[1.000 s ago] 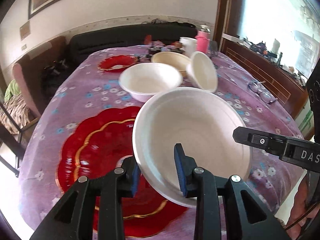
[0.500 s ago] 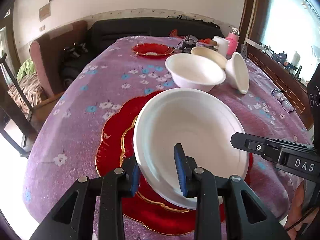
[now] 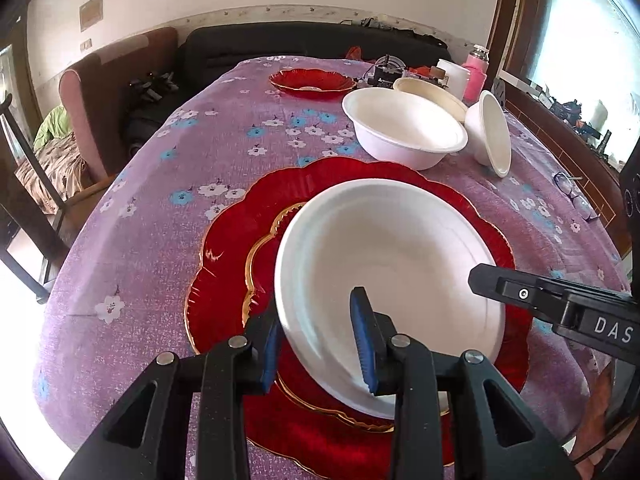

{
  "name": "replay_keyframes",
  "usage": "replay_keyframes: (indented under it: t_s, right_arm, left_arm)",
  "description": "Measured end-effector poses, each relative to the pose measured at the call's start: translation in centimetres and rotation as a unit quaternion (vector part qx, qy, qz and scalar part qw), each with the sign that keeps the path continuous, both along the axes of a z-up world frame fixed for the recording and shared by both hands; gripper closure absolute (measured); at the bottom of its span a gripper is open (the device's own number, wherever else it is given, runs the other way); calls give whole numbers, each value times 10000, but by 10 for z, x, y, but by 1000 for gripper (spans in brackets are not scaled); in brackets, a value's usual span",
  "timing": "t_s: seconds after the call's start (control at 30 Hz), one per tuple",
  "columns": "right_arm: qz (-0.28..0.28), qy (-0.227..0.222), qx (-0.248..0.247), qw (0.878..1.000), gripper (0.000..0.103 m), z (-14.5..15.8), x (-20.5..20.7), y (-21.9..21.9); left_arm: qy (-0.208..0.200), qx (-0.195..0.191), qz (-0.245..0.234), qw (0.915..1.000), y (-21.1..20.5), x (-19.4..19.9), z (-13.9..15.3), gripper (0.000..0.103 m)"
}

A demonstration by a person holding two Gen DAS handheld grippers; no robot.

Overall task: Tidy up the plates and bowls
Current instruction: 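Lower the white bowl onto the red plates and open the left tool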

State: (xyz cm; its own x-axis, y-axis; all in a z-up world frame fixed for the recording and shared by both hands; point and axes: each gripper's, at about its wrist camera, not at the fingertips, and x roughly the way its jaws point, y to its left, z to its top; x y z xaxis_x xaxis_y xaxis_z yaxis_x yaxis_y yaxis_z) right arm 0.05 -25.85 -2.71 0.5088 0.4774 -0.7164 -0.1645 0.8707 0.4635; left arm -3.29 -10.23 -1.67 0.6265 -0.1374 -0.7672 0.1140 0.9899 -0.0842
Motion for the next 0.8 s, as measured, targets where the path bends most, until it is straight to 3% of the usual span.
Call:
replay_keyframes:
  t_s: [0.17,0.8]
  right_arm:
    - [-14,-1,68,10000,89,1,-3,-5]
    - [-490,-169,441,9977,76,14,-23,-50]
  left_arm:
    - [-39,-22,41,10000,1,-1,3,59]
    - [-228,44,65,9997,-2,-13,22,51]
